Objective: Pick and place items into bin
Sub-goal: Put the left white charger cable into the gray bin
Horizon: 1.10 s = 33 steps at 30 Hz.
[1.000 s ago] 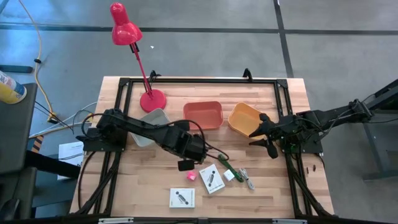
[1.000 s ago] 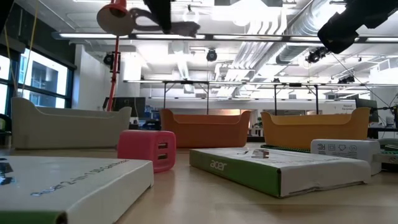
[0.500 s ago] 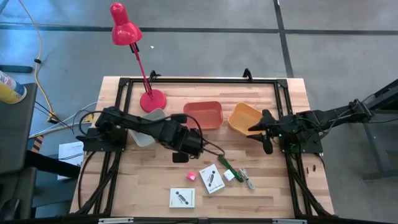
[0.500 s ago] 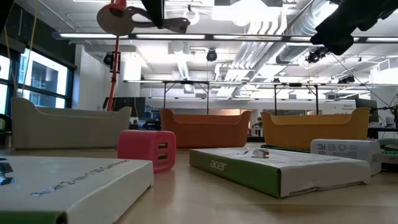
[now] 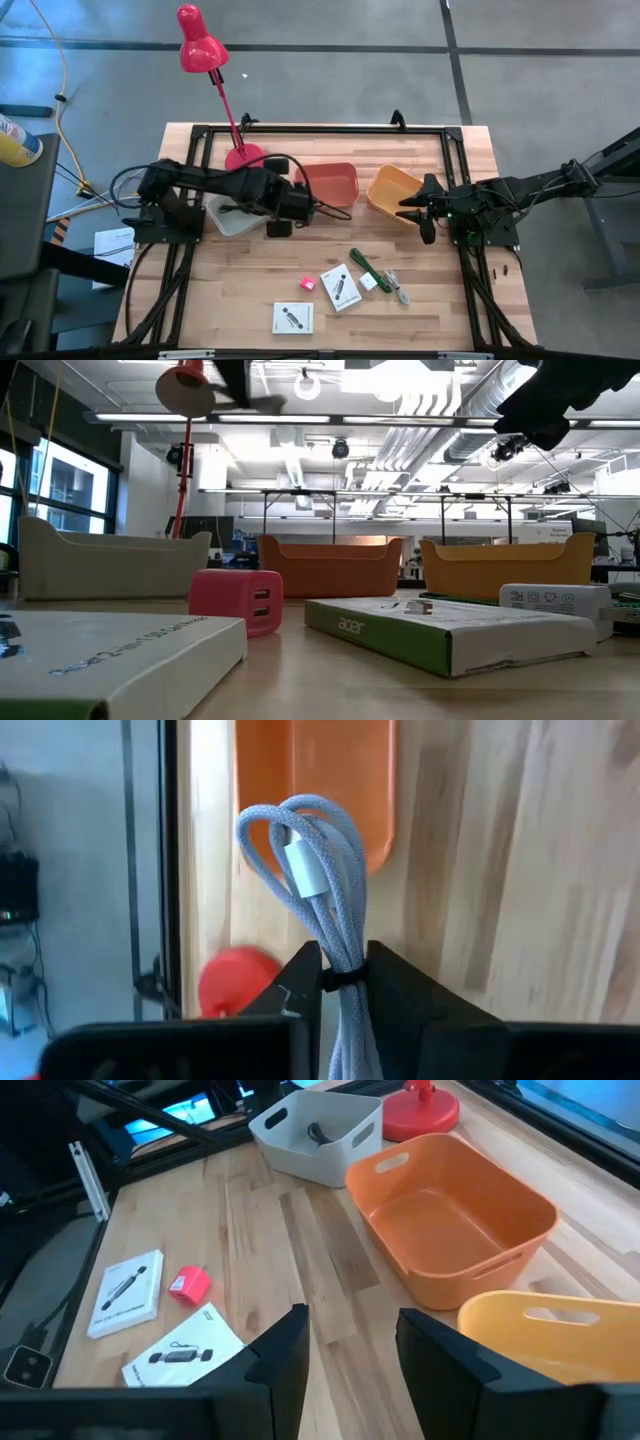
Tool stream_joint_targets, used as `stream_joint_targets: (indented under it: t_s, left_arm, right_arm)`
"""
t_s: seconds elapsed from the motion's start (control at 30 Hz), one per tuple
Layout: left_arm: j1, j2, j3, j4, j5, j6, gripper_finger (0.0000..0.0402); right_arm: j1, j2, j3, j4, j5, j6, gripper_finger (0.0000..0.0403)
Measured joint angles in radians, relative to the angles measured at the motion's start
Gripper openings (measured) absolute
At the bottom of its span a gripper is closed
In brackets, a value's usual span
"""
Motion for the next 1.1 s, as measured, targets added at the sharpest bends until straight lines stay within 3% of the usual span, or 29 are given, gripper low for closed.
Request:
stream_joint_targets:
  t_s: [0.13, 0.33, 0.47, 0.73, 1.1]
  left_arm:
    - [0.023, -0.064, -0.12, 0.001, 0.003, -0.011, 0.0026]
    - [0.065, -0.192, -0.362, 0.0, 0.013, -0.079, 0.006]
    - [0.078, -0.278, -0.527, 0.004, 0.029, -0.126, 0.0059]
    - [0.081, -0.464, -0.814, 0.204, 0.028, -0.213, 0.0032]
    - [0.081, -0.513, -1.005, 0.397, 0.066, -0.136, 0.0048]
  right_arm:
    - [0.0, 0.0, 0.0, 0.0, 0.0, 0.008, 0.0142]
    - [0.0, 0.0, 0.0, 0.0, 0.013, 0.023, 0.0142]
    - [0.0, 0.0, 0.0, 0.0, 0.028, 0.025, 0.0142]
    - [0.0, 0.001, 0.0, 0.007, 0.089, 0.045, 0.0142]
    - [0.0, 0.015, 0.0, 0.026, 0.156, 0.045, 0.0142]
